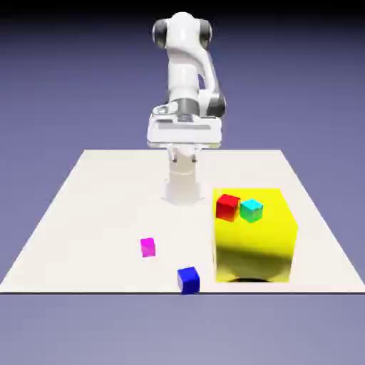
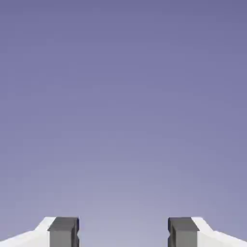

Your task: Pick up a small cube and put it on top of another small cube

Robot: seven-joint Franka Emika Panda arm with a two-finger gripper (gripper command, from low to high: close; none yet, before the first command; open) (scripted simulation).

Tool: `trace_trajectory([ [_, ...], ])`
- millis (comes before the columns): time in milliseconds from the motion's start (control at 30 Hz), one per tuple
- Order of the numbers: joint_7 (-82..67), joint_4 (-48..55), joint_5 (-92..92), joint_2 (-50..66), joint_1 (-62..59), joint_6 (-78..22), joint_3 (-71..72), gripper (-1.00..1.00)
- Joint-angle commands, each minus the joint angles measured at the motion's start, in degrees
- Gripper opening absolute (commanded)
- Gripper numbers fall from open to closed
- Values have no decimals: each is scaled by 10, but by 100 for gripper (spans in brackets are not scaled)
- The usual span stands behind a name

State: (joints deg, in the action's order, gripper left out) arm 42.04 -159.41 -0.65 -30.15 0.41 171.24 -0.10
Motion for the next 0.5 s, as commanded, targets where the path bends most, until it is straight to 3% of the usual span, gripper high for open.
trace_trajectory([
  [0,-3,13,-5,21,-2,-23,-1,0],
  [467,-52,198,-80,311,-35,-344,-13,0],
])
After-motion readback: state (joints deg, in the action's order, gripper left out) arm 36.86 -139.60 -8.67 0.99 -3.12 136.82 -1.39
